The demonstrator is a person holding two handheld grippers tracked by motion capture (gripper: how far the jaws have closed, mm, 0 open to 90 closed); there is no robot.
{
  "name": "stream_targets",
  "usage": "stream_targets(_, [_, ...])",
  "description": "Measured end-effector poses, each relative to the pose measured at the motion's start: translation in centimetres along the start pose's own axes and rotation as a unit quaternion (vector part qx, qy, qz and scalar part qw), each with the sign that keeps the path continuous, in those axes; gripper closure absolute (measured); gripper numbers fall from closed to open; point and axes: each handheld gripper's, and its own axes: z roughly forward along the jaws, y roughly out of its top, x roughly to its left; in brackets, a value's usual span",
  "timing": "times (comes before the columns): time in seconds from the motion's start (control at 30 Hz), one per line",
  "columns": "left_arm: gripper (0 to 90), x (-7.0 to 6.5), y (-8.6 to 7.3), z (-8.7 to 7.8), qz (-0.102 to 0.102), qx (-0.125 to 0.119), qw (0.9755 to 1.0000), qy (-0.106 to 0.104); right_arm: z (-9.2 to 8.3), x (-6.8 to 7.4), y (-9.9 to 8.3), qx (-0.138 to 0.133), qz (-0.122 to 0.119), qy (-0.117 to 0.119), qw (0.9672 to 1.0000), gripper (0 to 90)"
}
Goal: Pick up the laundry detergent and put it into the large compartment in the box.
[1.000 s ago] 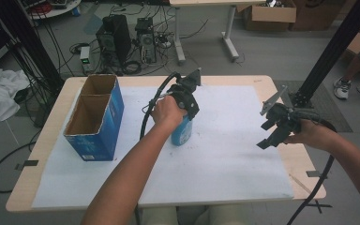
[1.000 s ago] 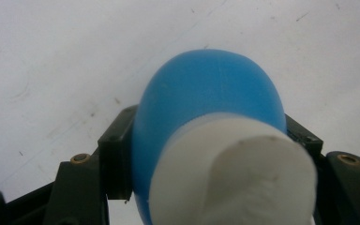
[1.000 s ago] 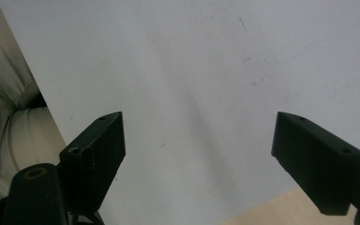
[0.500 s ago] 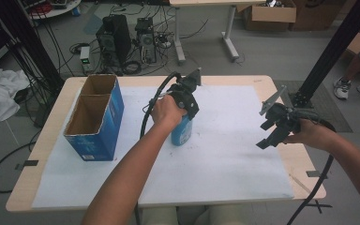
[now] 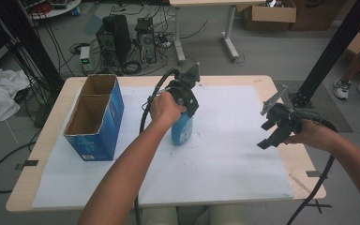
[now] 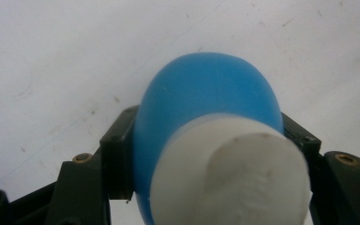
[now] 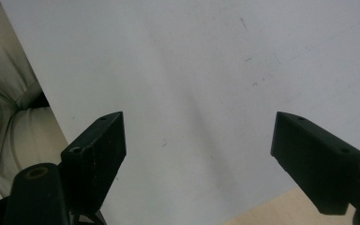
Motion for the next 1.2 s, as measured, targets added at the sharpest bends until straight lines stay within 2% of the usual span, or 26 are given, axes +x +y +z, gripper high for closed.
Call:
stream_targets(0.1, [37.7,0.2,0.0,-1.0,0.004,0.002,1.0,0.006,-0.1,0.1,0.0,0.0,0.0,0.0,1.0,18.4])
stream_targets(0.67, [37.7,1.3,-0.3,-6.7,-0.021,-0.028,0.9993,0.009,-0.3,0.4,0.2,-0.001,-0.006,-0.003,1.0,18.4])
stream_targets(0.73, [37.8,1.6,-0.3,-7.4,-0.016,-0.027,0.9994,0.012,-0.4,0.5,0.3,0.0,-0.006,-0.003,1.0,18.4])
stream_targets(0.83, [37.7,1.9,-0.4,-8.5,-0.022,-0.031,0.9992,0.011,-0.3,0.5,0.3,0.0,-0.008,-0.003,1.0,18.4])
stream_targets(0.87, [37.8,1.9,-0.5,-8.9,-0.03,-0.035,0.9989,0.011,-0.4,0.5,0.3,0.0,-0.006,-0.003,1.0,18.4])
stream_targets(1.2, [37.8,3.0,-0.9,-12.2,-0.047,-0.044,0.9979,0.009,-0.3,0.6,0.5,0.001,-0.009,-0.002,1.0,18.4])
